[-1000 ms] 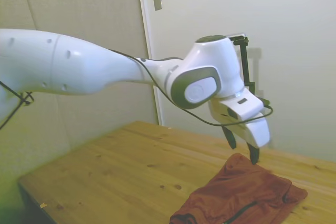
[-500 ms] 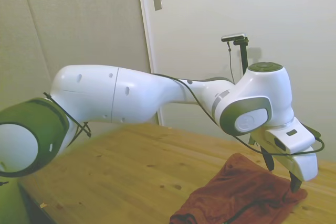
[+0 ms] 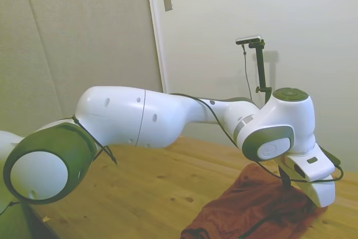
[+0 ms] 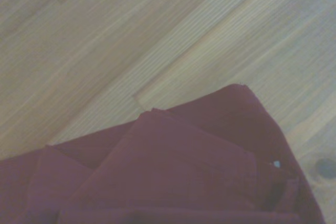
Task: Unfold the shorts
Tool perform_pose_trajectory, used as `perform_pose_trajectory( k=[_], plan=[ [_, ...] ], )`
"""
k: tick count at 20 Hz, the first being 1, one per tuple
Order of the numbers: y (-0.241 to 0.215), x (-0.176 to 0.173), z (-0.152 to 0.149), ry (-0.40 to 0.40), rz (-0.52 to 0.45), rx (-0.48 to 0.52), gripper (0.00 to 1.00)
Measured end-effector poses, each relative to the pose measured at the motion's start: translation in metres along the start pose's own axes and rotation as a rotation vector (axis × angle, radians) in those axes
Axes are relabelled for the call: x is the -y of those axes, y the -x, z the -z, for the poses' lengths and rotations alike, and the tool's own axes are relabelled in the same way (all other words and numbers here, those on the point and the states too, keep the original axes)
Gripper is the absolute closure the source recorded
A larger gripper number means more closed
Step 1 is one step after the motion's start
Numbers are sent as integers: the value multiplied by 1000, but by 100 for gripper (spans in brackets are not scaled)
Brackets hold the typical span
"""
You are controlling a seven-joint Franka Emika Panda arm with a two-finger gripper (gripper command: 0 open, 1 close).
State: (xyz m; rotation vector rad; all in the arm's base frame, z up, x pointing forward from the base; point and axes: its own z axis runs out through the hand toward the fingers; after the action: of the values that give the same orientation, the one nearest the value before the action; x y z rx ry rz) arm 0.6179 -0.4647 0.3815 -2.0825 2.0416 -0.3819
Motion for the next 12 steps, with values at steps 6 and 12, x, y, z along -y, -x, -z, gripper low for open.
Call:
perform_pose_trajectory(
  k=[6,12],
  plan=[
    [2,-2,-11,-19,-11,9,100],
    [3,-4,-16,-25,1,13,100]
  ],
)
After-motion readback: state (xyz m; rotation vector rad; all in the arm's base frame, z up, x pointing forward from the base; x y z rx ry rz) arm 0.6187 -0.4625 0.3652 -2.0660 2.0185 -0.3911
